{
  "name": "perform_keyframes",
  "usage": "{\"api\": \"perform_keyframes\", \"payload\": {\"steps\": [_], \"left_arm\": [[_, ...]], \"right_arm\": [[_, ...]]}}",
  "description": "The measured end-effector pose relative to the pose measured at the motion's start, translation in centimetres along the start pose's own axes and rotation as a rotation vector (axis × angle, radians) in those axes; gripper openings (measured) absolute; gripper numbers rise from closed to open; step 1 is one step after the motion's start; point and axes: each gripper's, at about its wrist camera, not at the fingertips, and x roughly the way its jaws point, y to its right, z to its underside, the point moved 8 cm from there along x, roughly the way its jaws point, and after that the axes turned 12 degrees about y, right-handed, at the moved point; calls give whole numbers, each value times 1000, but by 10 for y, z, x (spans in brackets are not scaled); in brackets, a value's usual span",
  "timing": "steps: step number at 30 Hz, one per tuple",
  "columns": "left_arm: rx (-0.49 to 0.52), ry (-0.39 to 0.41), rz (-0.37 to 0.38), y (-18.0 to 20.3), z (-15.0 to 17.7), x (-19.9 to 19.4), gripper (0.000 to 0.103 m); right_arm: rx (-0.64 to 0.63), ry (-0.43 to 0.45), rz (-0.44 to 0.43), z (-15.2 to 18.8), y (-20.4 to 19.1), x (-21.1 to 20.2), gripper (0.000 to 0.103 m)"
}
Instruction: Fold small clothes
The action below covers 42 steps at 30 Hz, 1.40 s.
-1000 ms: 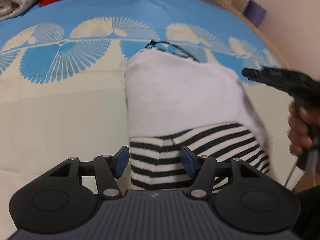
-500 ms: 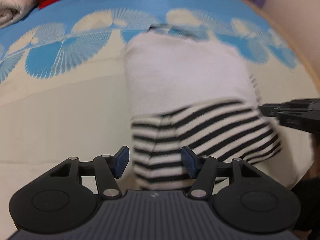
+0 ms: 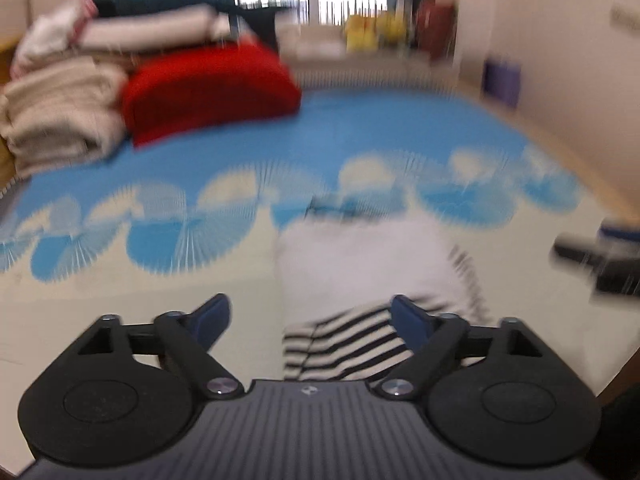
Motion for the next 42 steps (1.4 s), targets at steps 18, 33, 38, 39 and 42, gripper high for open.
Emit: {"api": "perform_keyframes", "payload": {"steps": [18,33,38,39,42], "left_arm": [[-131,-188,-126,14,98,-33,102],[-165,-212,-104,13,113,-11,102],[-157,-207,-89,15,113,-9,102],[-157,-205,-87,16,113,-9,102],[-158,-205,-81,16,114,-9,102]], "right_arm": [[-9,-45,6,69,-28,-79,99],[-28,-109,-39,82,-45,-58,99],[-2,-125,-47,83,-47,-55,99],[-3,-127,-50,84,-47,-54,99],[-13,-131,-65,86,-51,-54,99]]}}
